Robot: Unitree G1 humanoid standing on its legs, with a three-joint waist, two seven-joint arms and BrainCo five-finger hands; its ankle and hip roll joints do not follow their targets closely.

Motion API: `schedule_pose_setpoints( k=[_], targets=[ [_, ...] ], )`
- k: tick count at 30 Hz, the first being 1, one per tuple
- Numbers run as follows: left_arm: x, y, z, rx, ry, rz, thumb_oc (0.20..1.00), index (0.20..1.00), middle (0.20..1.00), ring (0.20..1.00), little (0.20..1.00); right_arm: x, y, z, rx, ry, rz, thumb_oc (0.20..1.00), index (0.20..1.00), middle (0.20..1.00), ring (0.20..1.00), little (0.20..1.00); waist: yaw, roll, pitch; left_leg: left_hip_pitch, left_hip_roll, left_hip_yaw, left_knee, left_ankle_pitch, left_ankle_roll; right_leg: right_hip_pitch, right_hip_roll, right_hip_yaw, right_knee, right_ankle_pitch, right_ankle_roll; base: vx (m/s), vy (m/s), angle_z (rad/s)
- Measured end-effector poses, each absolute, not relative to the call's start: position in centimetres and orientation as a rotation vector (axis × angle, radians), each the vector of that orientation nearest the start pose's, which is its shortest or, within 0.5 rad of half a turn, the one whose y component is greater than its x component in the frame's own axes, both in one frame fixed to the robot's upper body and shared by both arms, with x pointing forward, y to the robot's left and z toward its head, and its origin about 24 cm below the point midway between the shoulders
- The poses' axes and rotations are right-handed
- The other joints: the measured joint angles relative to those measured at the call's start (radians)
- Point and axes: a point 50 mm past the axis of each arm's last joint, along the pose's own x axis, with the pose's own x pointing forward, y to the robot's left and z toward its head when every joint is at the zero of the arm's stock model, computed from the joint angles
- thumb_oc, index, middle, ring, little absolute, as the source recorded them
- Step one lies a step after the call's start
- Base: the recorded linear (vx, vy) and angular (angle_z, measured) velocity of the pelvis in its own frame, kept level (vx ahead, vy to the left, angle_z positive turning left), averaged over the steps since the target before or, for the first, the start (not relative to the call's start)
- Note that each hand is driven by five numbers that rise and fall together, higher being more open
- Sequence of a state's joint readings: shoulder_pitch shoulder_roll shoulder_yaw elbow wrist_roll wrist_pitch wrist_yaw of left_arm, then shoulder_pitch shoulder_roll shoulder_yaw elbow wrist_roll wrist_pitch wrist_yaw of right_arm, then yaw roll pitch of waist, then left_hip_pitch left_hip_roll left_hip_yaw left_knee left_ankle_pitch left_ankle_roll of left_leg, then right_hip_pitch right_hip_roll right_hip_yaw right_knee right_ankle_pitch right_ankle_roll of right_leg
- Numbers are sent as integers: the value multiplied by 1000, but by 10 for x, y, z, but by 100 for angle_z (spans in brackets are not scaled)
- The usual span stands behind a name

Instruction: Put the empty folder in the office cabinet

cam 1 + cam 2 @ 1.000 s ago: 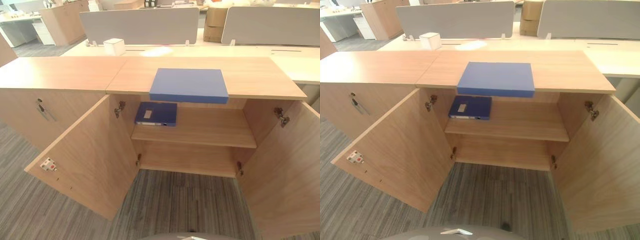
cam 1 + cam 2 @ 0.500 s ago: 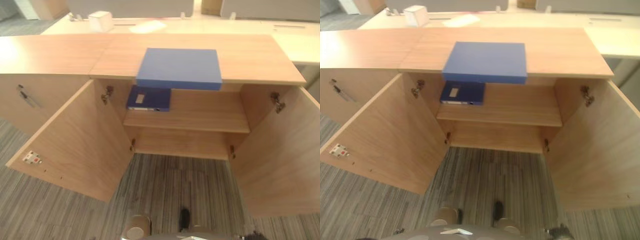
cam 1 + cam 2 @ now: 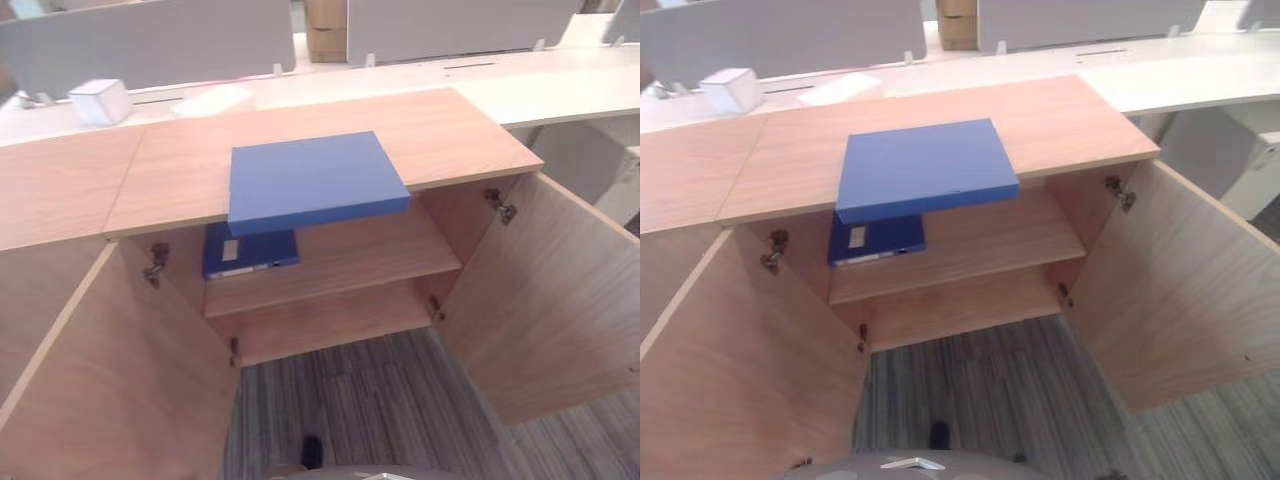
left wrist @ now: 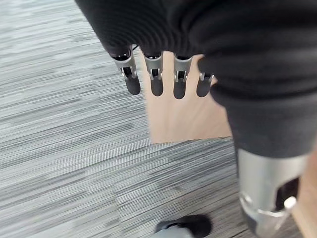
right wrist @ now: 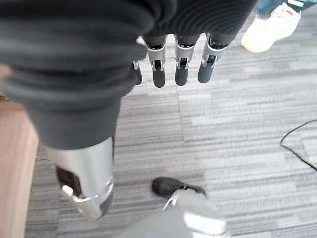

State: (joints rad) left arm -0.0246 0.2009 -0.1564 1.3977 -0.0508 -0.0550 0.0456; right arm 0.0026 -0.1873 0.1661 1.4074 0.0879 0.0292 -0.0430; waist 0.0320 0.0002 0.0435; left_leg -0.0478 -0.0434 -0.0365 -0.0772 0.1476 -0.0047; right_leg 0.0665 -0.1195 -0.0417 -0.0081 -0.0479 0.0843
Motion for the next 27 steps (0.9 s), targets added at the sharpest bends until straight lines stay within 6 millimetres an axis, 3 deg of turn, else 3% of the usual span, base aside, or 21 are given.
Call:
schedule_pose_setpoints(
  k=[1,2,4,11,14,15,16,17,18,19,22,23,27],
  targets=[
    [74,226,-168,265,1294,85,1000,1000,1000,1000,1000,43,-219,-174,-225,1441,-91,1000,1000,1000,1000,1000,1,-6,0,1,-6,-1,0,0,0,6,-6,0,-7,2,4,45,132,14],
    [98,234,-161,268,1216,104,1000,1000,1000,1000,1000,48,-219,-174,-211,1428,-94,1000,1000,1000,1000,1000,6,-8,-1,7,-20,2,-1,-5,7,19,-19,0,-26,8,24,6,95,7],
    [110,238,-153,260,1088,122,1000,1000,1000,1000,1000,54,-227,-172,-215,1406,-127,1000,1000,1000,1000,1000,6,2,1,23,-30,-5,-3,-15,3,47,-29,-9,-40,8,34,-32,66,8],
    [85,227,-151,237,1045,82,1000,1000,1000,1000,1000,47,-253,-166,-254,1427,-211,1000,1000,1000,1000,1000,26,41,-10,19,-33,-19,-9,-30,10,28,-29,-25,-19,-10,36,-49,83,7],
    [88,225,-148,226,1021,78,1000,1000,1000,1000,1000,51,-264,-162,-266,1411,-246,1000,1000,1000,1000,1000,34,56,5,18,-28,0,-3,-28,18,-57,-36,-24,145,-65,42,-124,-13,-16],
    [93,223,-146,218,994,75,1000,1000,1000,1000,1000,56,-267,-161,-273,1399,-255,1000,1000,1000,1000,1000,33,73,19,17,-20,-10,-2,-18,38,-107,-22,-25,232,-83,33,-70,-32,-17],
    [118,219,-132,226,881,39,1000,1000,1000,1000,1000,74,-270,-157,-287,1339,-259,1000,1000,1000,1000,1000,9,95,67,11,11,-23,-1,-11,40,-205,22,-10,327,-119,11,3,-49,13],
    [131,222,-124,232,819,35,1000,1000,1000,1000,1000,78,-266,-158,-287,1326,-247,1000,1000,1000,1000,1000,3,79,78,2,6,-30,-5,-14,33,-220,25,-11,296,-109,29,52,-96,44],
    [145,224,-115,235,763,42,1000,1000,1000,1000,1000,72,-262,-160,-277,1343,-243,1000,1000,1000,1000,1000,2,51,92,8,-4,-23,-1,-2,17,-224,8,-24,291,-69,21,35,-100,54],
    [158,219,-106,216,696,41,1000,1000,1000,1000,1000,61,-261,-162,-259,1370,-256,1000,1000,1000,1000,1000,8,46,94,22,16,-21,-5,-7,2,-195,17,-51,250,-55,4,16,-98,17],
    [161,214,-99,197,650,32,1000,1000,1000,1000,1000,57,-263,-162,-258,1379,-266,1000,1000,1000,1000,1000,21,62,83,22,61,-29,-9,-21,-17,-141,57,-85,152,-29,6,49,-80,-13],
    [164,210,-95,187,621,26,1000,1000,1000,1000,1000,54,-262,-163,-257,1387,-263,1000,1000,1000,1000,1000,18,59,82,29,67,-41,-10,-23,-20,-106,67,-97,112,-4,1,52,-66,18],
    [166,201,-89,166,577,6,1000,1000,1000,1000,1000,31,-266,-164,-271,1449,-278,1000,1000,1000,1000,1000,24,45,55,62,75,-57,-10,-38,-35,-53,76,-122,78,-1,-9,65,-45,24]
  ],
)
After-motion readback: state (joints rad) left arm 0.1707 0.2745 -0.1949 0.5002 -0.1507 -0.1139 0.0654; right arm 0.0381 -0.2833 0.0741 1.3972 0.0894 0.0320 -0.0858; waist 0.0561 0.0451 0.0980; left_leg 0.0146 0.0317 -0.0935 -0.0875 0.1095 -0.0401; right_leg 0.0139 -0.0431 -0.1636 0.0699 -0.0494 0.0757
